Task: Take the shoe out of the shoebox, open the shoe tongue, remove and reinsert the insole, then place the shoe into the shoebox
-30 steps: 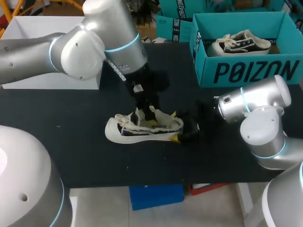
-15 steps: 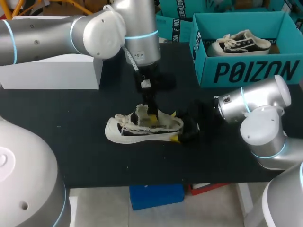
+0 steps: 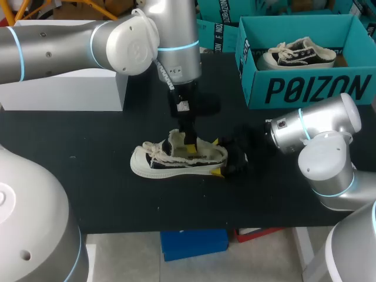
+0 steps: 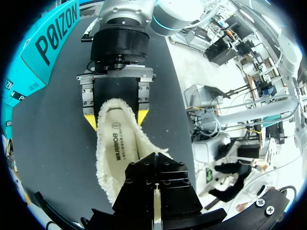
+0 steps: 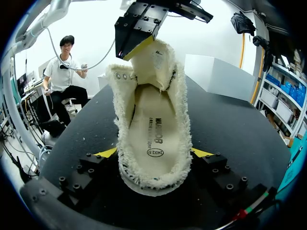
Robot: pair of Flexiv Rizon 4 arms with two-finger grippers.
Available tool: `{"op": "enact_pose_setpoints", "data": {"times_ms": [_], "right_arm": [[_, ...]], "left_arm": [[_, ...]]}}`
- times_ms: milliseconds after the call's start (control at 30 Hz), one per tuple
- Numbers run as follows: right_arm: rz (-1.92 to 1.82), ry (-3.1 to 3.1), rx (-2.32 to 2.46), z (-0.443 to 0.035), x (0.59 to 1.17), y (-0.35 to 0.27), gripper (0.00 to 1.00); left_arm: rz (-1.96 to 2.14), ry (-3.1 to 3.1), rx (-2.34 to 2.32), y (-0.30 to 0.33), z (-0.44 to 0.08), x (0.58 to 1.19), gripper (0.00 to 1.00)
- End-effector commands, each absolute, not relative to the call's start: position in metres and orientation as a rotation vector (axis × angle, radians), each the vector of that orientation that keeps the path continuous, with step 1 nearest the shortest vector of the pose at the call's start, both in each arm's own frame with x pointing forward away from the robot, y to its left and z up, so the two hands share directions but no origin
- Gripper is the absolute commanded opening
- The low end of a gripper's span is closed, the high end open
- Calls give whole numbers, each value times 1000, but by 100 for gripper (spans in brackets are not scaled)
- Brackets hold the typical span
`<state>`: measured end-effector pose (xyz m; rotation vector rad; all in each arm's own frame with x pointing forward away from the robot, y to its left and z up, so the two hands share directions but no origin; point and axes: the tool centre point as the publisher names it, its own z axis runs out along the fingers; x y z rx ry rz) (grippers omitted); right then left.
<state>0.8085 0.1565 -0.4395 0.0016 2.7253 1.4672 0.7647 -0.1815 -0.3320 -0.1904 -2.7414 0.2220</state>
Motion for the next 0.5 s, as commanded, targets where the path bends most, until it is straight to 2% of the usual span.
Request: {"op": "enact_pose_setpoints", "data": {"times_ms": [33,500], "right_arm": [[1465,2727,4,-444,810,157,0],[1465,2727,4,-444,810,157,0]], "left_arm": [[223,-2735,-182,-178,-351,762,0],[152,-2755,-142,-170,-397,759,0]]}}
